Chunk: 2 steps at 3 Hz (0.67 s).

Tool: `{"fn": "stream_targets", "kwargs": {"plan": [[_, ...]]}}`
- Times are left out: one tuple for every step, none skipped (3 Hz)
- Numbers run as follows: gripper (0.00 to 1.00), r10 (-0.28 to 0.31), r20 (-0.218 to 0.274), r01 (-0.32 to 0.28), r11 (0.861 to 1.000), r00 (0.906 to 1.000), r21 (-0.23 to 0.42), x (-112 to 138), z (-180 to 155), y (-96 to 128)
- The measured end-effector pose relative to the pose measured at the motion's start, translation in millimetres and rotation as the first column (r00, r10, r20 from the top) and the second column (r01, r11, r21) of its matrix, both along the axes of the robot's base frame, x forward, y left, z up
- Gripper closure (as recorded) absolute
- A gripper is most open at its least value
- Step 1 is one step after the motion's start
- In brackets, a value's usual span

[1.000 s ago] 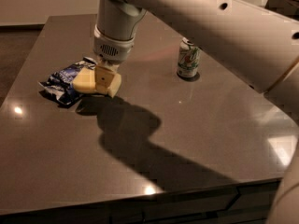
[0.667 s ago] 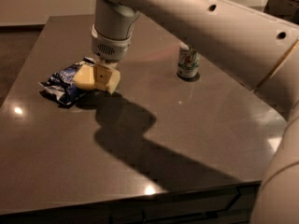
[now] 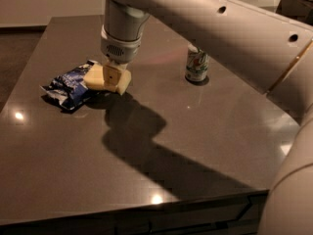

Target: Move sponge near blue chip bag

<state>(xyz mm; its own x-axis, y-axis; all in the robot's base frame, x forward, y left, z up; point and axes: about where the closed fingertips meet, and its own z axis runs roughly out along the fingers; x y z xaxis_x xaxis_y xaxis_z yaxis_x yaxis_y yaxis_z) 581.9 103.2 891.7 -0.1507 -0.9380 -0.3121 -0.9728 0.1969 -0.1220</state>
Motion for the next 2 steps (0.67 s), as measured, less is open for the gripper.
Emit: {"fn": "stream_targets", "kwargs": {"plan": [[0.0, 0.001, 0.001, -0.001, 1.0, 1.0, 0.0, -0.4, -0.3, 0.7], [0.0, 0.002, 0.001, -0.002, 1.0, 1.0, 0.0, -0.5, -0.3, 0.9]]}}
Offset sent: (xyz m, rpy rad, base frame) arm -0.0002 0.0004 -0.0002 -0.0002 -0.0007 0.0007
